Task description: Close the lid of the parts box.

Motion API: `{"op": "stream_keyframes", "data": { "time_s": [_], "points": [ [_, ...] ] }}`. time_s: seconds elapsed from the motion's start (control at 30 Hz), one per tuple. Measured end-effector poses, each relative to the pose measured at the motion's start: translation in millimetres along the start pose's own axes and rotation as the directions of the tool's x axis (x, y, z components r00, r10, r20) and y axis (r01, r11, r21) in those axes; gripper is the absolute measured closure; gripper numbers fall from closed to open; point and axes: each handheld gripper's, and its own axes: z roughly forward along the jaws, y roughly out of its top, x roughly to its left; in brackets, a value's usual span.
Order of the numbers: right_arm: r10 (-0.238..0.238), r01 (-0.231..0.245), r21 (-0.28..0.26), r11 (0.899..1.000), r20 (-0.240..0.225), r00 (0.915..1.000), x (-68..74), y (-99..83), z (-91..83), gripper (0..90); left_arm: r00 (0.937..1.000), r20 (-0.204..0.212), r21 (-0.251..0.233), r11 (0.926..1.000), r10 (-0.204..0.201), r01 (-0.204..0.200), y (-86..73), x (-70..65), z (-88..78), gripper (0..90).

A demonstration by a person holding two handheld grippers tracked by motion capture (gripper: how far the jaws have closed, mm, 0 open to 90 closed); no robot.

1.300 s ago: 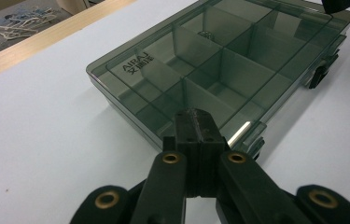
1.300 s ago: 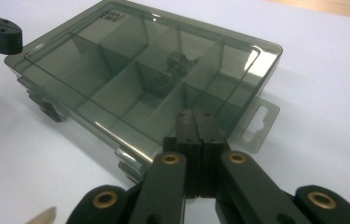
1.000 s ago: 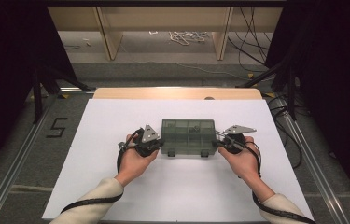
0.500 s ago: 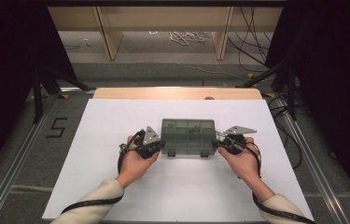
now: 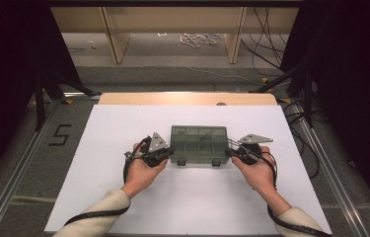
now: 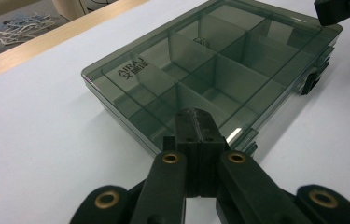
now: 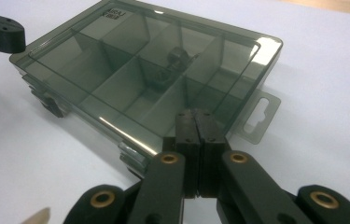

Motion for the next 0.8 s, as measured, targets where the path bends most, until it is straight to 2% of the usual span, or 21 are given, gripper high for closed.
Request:
{"op": "stream_keyframes", "data": {
  "time_s": [0.03,0.13,0.27,0.37,0.4,0.47,0.5,0.53,0.57,0.6,0.63,0.73,0.77,0.8],
  "points": [
    [-0.002,0.002,0.001,1.000,0.002,1.0000,-0.1,0.0,-0.8,89.8,0.9999,0.000,0.001,0.9999,0.013,-0.013,0.6,0.8,-1.6,89.8],
    [-0.011,0.011,-0.008,1.000,0.009,0.9999,-0.7,0.7,-2.6,89.5,0.9999,-0.004,-0.026,0.9996,-0.011,0.011,1.1,-1.7,-3.3,89.7],
    [-0.012,0.013,-0.029,1.000,0.009,0.9999,0.7,1.7,-6.3,86.4,0.9999,-0.009,-0.058,0.9983,-0.006,0.006,4.2,-1.2,-11.0,88.0],
    [-0.030,0.031,-0.068,0.997,0.012,0.9995,0.4,1.3,-9.2,82.2,0.9998,-0.019,-0.077,0.9970,0.005,-0.007,6.8,-0.5,-17.6,84.4],
    [-0.036,0.036,-0.095,0.995,0.006,0.9993,0.3,1.4,-12.3,77.1,0.9997,-0.024,-0.088,0.9961,-0.001,-0.001,7.4,-1.3,-19.7,80.3],
    [-0.029,0.030,-0.076,0.997,0.006,0.9996,1.1,1.8,-16.0,73.6,0.9996,-0.019,-0.103,0.9944,0.021,-0.023,8.5,-0.8,-24.0,77.1],
    [-0.045,0.046,-0.117,0.992,0.009,0.9989,0.5,0.9,-14.4,70.2,0.9998,-0.018,-0.110,0.9939,0.011,-0.013,8.4,-2.1,-26.1,72.9],
    [-0.054,0.056,-0.119,0.991,0.017,0.9984,0.4,0.6,-16.8,67.0,0.9997,-0.018,-0.118,0.9929,0.015,-0.017,8.3,-2.6,-29.3,69.7],
    [-0.054,0.055,-0.148,0.987,0.013,0.9985,0.6,-0.1,-17.4,63.3,0.9996,-0.019,-0.123,0.9921,0.022,-0.024,8.4,-2.6,-31.1,64.8],
    [-0.067,0.068,-0.166,0.984,0.012,0.9977,0.2,-0.4,-21.9,57.4,0.9997,-0.020,-0.132,0.9911,0.011,-0.014,8.0,-3.8,-34.2,55.8],
    [-0.067,0.068,-0.166,0.984,0.012,0.9977,0.2,-0.4,-21.9,57.4,0.9996,-0.018,-0.137,0.9903,0.022,-0.024,8.0,-3.4,-36.0,55.8],
    [-0.078,0.077,-0.223,0.972,0.003,0.9970,0.8,-1.0,-29.1,48.9,0.9999,-0.008,-0.151,0.9885,0.006,-0.007,5.6,-5.5,-43.7,44.5],
    [-0.078,0.077,-0.223,0.972,0.003,0.9970,0.8,-1.0,-29.1,48.9,0.9997,-0.008,-0.152,0.9881,0.023,-0.024,4.9,-5.1,-46.7,44.5],
    [-0.078,0.075,-0.239,0.968,-0.003,0.9970,1.2,-1.3,-30.7,47.2,0.9999,-0.007,-0.156,0.9876,0.013,-0.014,3.5,-6.2,-49.3,42.4]
  ]
}}
